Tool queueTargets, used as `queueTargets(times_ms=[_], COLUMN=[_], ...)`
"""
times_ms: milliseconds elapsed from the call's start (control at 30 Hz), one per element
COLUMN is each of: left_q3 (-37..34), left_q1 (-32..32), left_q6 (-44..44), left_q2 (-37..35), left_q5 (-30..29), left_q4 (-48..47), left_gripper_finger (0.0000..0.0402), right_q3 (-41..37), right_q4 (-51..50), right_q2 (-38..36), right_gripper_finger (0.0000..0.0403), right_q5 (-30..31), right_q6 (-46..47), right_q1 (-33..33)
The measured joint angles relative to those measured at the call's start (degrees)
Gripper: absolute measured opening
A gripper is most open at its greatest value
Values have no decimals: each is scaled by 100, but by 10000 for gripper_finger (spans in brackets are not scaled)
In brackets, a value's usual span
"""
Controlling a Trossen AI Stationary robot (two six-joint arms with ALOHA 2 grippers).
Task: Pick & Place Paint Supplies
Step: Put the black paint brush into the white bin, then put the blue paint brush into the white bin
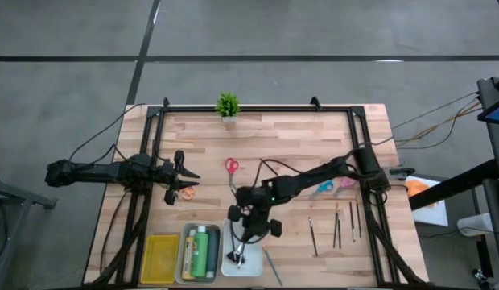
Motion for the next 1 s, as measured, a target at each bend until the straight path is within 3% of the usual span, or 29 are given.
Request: queueTargets(times_ms=[667, 1000], left_q3=[0, 0], left_q1=[0, 0], left_q6=[0, 2], left_q2=[0, 0], left_q5=[0, 0], left_q4=[0, 0], left_gripper_finger=[104, 104], right_q3=[53, 46], right_q4=[-228, -267], right_q2=[172, 166], right_gripper_finger=[20, 114], right_q5=[293, 291], right_q6=[-367, -81], right_q1=[20, 20])
